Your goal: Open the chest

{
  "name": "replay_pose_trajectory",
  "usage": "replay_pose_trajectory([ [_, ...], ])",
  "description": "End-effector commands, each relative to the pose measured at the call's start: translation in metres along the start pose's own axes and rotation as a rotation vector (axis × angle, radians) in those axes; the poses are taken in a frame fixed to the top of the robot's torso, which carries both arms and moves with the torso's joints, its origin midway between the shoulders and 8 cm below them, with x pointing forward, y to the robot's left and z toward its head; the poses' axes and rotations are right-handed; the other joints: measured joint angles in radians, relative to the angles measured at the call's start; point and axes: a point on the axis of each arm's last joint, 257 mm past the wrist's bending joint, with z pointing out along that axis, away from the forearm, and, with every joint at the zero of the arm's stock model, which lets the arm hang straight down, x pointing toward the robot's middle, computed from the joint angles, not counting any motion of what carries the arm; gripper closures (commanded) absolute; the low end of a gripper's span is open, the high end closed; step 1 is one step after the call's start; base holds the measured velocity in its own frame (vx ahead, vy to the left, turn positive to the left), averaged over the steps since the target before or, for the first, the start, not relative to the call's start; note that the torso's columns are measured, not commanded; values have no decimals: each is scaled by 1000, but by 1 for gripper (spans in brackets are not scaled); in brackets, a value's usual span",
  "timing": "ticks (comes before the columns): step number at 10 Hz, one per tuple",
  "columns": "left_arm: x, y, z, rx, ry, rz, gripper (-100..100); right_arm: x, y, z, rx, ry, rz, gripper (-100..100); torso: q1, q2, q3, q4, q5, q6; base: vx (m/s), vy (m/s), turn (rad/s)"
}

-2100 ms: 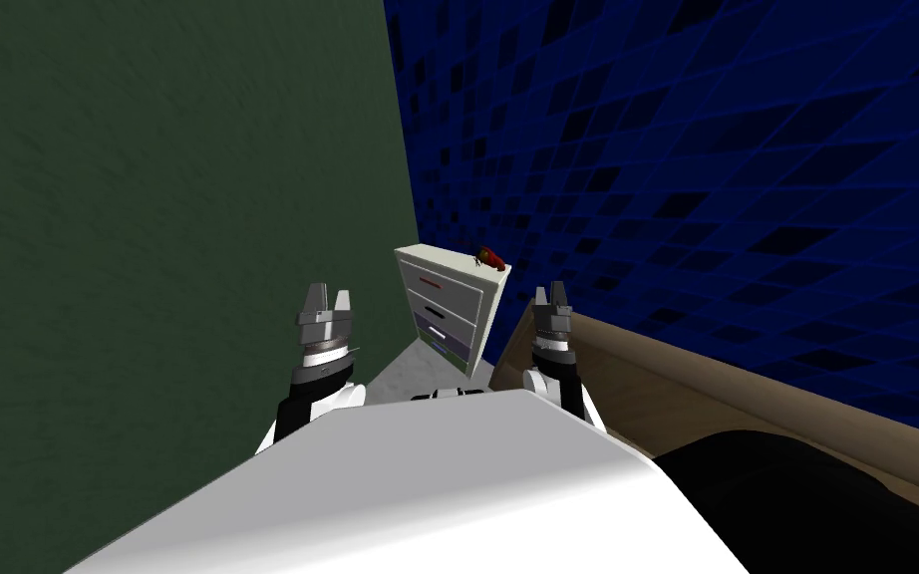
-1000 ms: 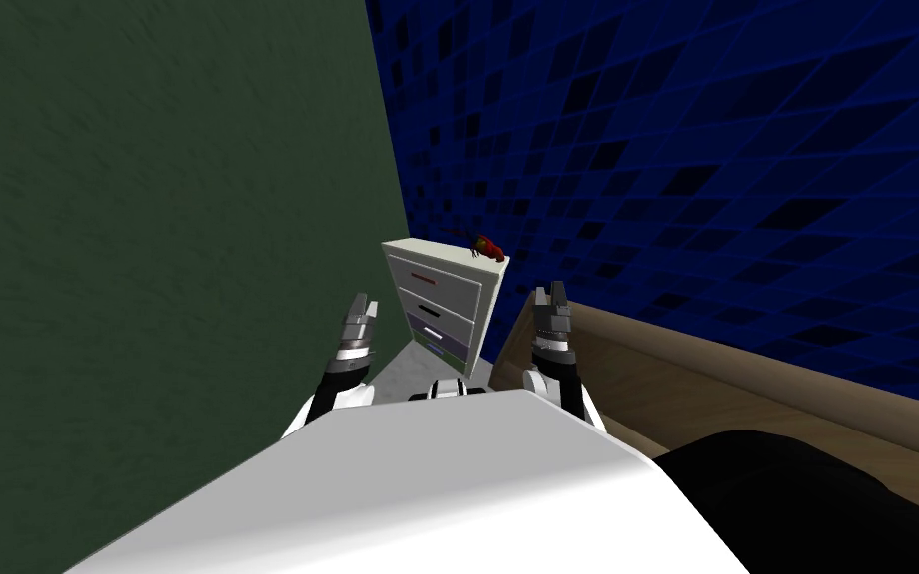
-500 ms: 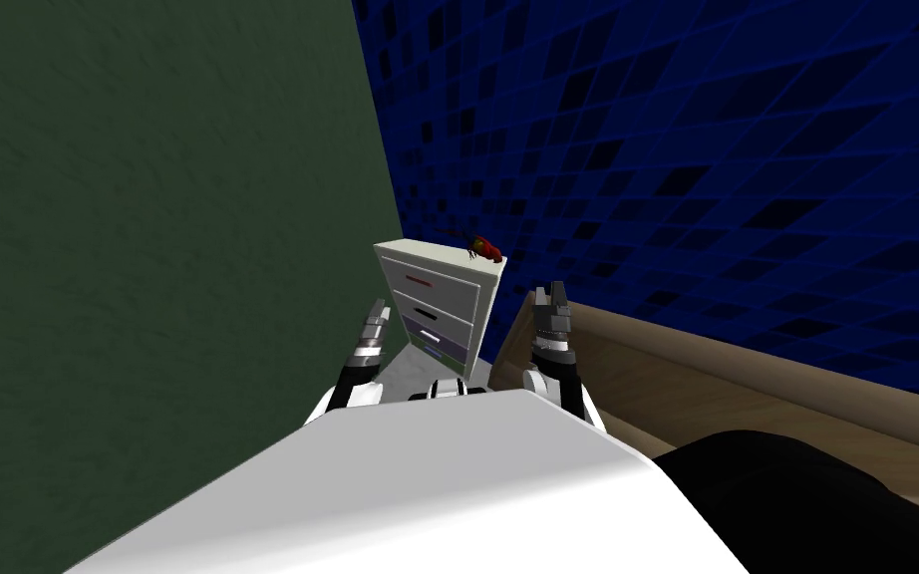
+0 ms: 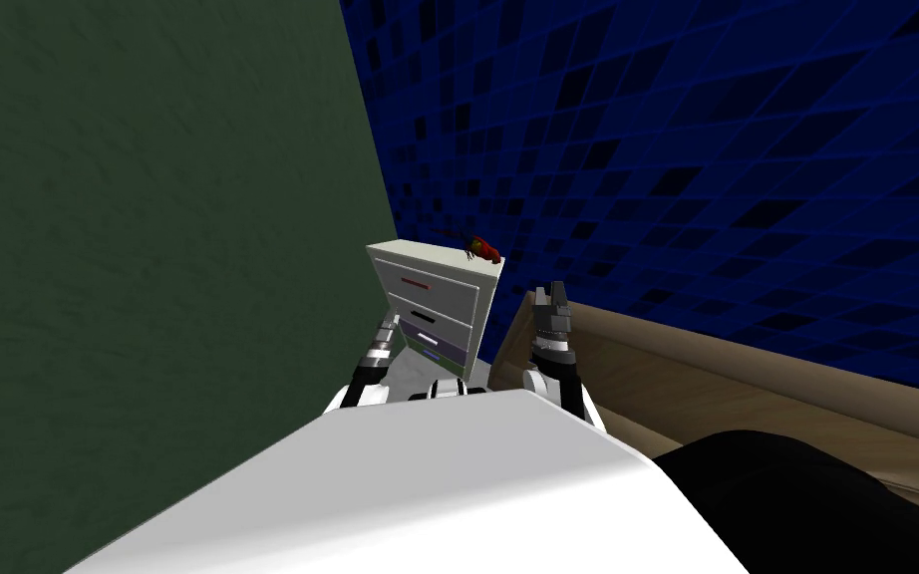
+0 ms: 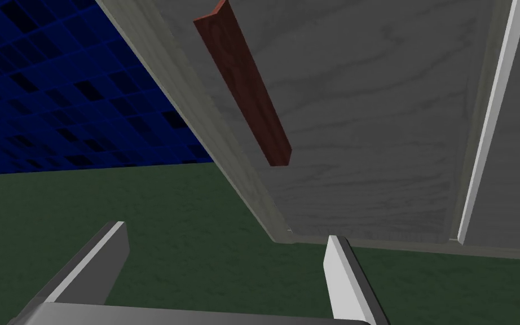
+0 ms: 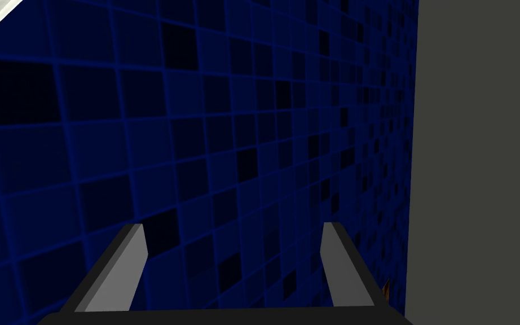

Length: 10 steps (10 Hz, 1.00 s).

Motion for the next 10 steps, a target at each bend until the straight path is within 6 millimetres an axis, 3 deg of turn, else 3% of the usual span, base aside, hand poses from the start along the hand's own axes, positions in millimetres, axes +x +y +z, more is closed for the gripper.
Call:
replay_pose_trajectory([
  [1, 20, 26, -1, -52, 40, 1, -100, 0, 0, 0, 0, 0, 0, 0, 0, 0, 0, 0, 0, 0, 35, 14, -106],
  [10, 87, 112, -23, -241, 198, 21, -100, 0, 0, 0, 0, 0, 0, 0, 1, 0, 0, 0, 0, 0, 37, 24, -84],
])
